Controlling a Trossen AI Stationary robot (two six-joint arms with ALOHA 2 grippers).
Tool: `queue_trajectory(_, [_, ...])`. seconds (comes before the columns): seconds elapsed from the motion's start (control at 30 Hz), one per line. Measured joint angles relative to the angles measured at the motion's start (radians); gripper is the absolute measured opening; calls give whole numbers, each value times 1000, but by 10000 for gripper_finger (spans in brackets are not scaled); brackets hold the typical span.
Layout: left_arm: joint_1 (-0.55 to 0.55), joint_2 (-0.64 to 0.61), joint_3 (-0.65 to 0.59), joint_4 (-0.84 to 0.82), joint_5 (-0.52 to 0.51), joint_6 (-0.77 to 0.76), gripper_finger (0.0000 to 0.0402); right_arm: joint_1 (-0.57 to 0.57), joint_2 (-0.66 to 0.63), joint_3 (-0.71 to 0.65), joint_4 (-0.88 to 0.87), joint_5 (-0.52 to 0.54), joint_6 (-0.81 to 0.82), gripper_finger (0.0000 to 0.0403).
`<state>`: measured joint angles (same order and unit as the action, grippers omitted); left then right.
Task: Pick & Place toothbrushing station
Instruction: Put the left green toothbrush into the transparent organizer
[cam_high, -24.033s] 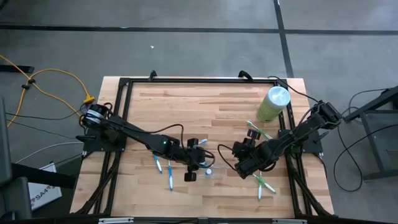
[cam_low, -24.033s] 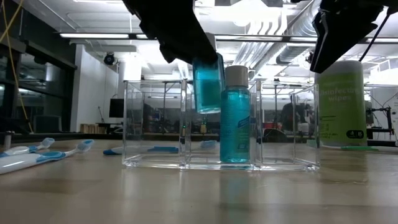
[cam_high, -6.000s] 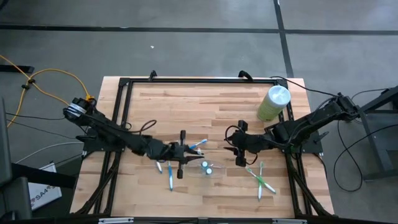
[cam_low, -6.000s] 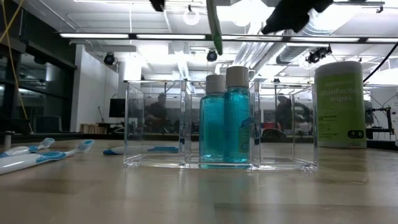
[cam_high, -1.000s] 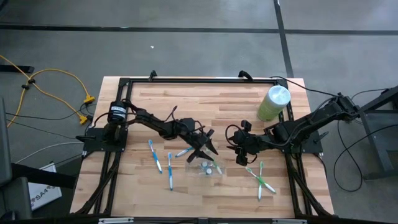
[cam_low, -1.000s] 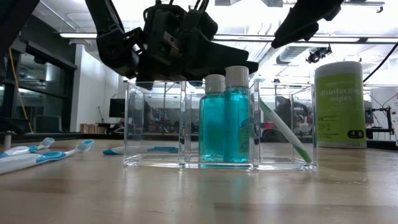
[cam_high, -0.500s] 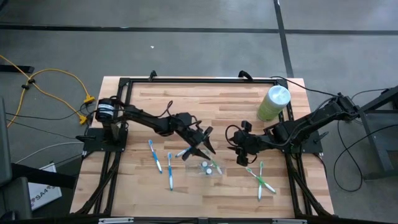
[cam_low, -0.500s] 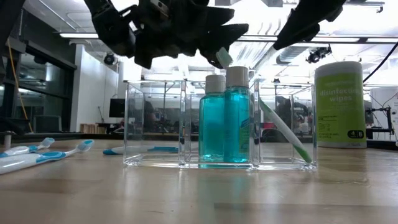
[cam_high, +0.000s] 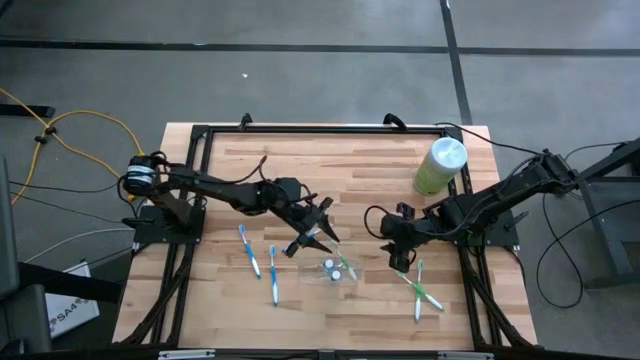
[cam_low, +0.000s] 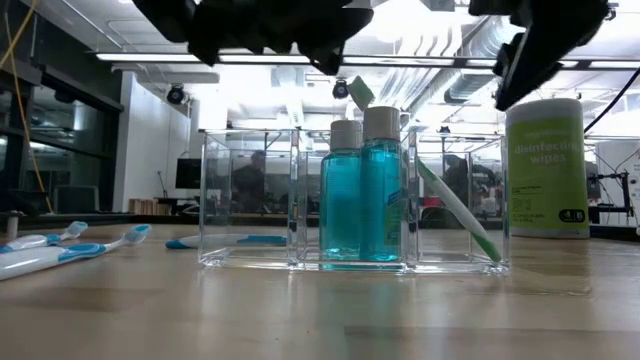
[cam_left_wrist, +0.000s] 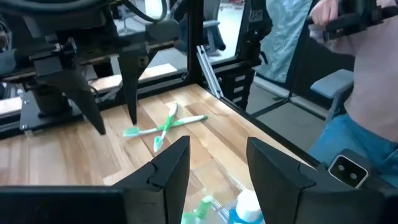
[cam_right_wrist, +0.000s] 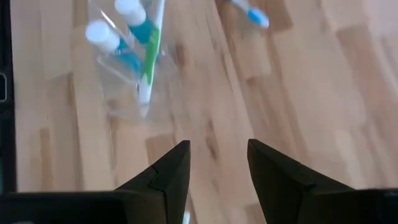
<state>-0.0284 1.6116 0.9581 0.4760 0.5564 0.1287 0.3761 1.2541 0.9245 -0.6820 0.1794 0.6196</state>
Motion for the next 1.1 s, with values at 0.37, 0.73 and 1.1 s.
queue_trajectory(0.37, [-62, -11, 0, -62, -81, -6, 151, 67, 0, 0, -180, -64, 163, 151])
queue_trajectory(0.73, [-87, -10, 0, -67, -91, -17, 151, 201, 57, 0, -186, -67, 331, 151])
queue_trajectory(1.1, [-87, -10, 0, -95, -90, -17, 151, 298, 223, 0, -204, -104, 516, 151])
